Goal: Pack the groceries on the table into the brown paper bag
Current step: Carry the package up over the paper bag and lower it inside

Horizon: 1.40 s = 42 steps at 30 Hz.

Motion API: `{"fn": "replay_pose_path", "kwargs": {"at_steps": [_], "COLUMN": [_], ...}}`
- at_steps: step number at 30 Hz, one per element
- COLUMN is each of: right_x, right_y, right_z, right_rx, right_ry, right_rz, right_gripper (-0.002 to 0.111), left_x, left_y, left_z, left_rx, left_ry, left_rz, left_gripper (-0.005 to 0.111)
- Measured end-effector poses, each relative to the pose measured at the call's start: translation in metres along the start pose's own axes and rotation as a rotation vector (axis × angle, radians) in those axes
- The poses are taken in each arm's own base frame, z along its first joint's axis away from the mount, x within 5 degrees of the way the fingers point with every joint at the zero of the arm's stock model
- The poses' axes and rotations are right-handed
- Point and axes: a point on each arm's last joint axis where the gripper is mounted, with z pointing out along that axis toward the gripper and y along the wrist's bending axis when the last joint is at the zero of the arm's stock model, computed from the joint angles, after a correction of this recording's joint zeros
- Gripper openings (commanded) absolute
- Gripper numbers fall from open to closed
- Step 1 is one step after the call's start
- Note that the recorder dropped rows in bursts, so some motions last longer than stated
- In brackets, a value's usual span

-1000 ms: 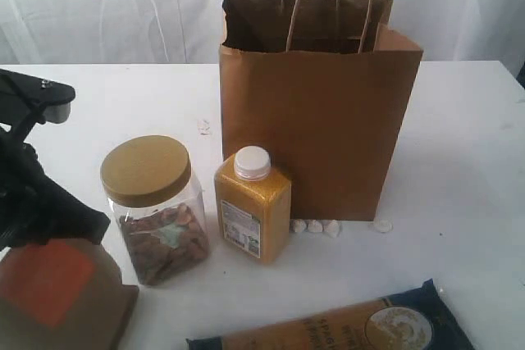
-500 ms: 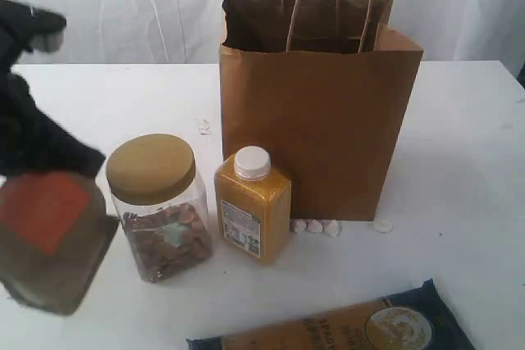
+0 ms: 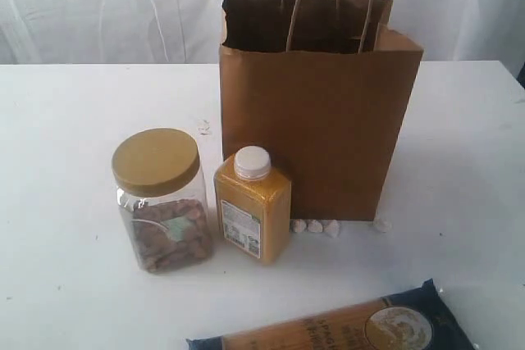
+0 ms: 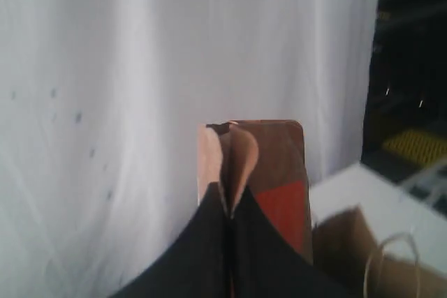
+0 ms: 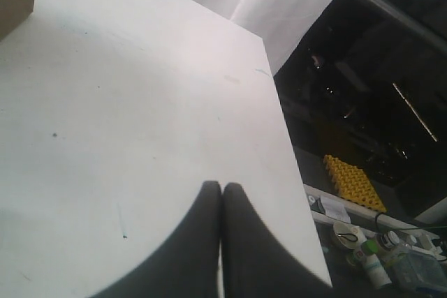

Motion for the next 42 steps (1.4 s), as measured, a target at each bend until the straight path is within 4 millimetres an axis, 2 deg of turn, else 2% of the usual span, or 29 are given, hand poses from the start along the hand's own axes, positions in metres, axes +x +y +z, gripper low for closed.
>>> {"fn": "replay_pose_path", "kwargs": {"at_steps": [3,6,14,18,23,29,35,42], "right_x": [0.000,0.000,0.000,0.000,0.000,0.000,0.000,0.000], "right_y": [0.000,0.000,0.000,0.000,0.000,0.000,0.000,0.000], "right_z": [0.000,0.000,0.000,0.000,0.000,0.000,0.000,0.000], "right_rx": [0.000,0.000,0.000,0.000,0.000,0.000,0.000,0.000], "right_ry": [0.000,0.000,0.000,0.000,0.000,0.000,0.000,0.000], "right_rz": [0.000,0.000,0.000,0.000,0.000,0.000,0.000,0.000], "right_gripper": [0.000,0.000,0.000,0.000,0.000,0.000,0.000,0.000], "left_x": [-0.013,-0.014,0.017,0.029,0.040,0.045,0.054,0.061], "left_y": [-0.007,-0.015,-0.039,-0.045,-0.048,-0.047,-0.044,-0.044], "left_z": [0.009,0.026,0.096,0.115,0.126,0.129,0.130,0.130], "left_rx": [0.053,0.092,0.149,0.166,0.170,0.160,0.136,0.121], "left_ry": [-0.164,-0.237,-0.254,-0.247,-0.213,-0.165,-0.049,0.035], "left_rz": [0.004,0.010,0.148,0.172,0.182,0.185,0.053,0.005], "left_gripper": [0.000,0.000,0.000,0.000,0.000,0.000,0.000,0.000]}}
